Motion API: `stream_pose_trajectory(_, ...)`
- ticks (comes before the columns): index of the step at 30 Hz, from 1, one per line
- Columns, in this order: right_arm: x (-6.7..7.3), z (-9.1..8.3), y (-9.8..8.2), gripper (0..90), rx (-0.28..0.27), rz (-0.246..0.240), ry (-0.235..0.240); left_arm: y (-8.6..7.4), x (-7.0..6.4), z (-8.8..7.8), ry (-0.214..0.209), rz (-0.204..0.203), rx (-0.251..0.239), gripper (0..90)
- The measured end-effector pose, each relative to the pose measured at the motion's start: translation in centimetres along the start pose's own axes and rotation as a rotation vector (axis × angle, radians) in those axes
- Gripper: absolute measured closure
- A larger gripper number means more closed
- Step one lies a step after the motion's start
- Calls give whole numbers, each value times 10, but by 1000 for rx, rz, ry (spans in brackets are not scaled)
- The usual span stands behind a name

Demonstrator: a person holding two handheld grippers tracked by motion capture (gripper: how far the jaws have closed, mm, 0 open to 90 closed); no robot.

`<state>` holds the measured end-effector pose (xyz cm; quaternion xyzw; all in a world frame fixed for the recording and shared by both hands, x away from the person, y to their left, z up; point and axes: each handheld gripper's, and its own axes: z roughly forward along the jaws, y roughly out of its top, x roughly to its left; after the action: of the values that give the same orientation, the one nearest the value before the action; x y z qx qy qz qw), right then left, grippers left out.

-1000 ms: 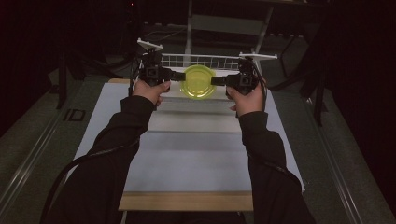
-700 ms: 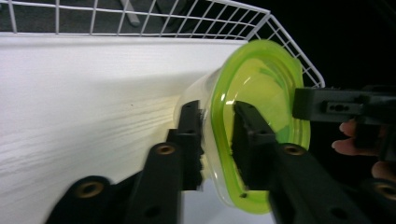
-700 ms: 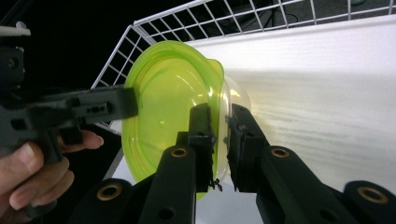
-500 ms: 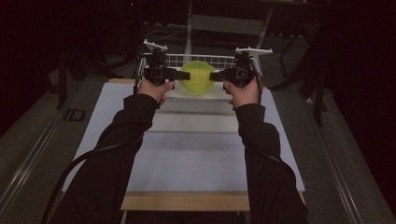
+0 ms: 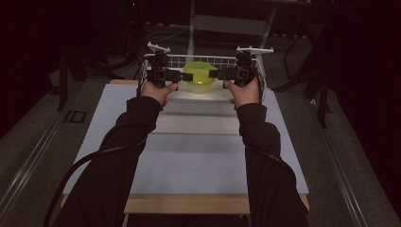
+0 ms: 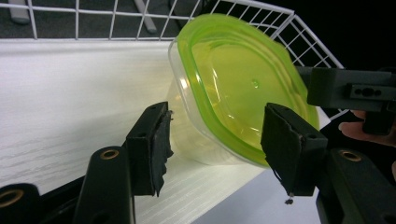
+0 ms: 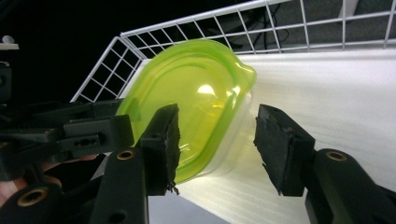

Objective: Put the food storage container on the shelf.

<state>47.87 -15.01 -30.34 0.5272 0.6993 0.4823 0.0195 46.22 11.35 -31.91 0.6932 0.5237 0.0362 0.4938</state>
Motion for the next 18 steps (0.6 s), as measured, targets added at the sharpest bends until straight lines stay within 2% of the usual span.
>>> stream_pose_trajectory(3, 4, -5, -2, 455, -13, -56, -12, -1, -1, -7, 1, 7, -14, 399)
stream_pose_trajectory(4, 5, -8, -2, 445, -23, -69, -23, -1, -1, -7, 1, 7, -14, 386)
stream_pose_trajectory(8, 10, -16, -4, 413, -52, -100, -15, -4, -2, -20, -11, 1, -55, 347)
stream_pose_trajectory(10, 13, -19, -8, 414, -57, -108, 4, -9, -3, -26, -48, 45, -68, 316)
stream_pose_trajectory(12, 18, -21, -13, 430, -61, -132, 30, -17, -4, -32, -93, 110, -87, 249)
stream_pose_trajectory(15, 24, -18, -25, 500, -43, -191, 56, -30, -6, -39, -79, 155, -131, 197)
stream_pose_trajectory(16, 26, -16, -29, 548, -25, -202, 51, -35, -7, -41, -65, 179, -133, 158)
stream_pose_trajectory(18, 28, -12, -37, 661, -1, -223, 54, -46, -9, -43, -57, 222, -143, 152)
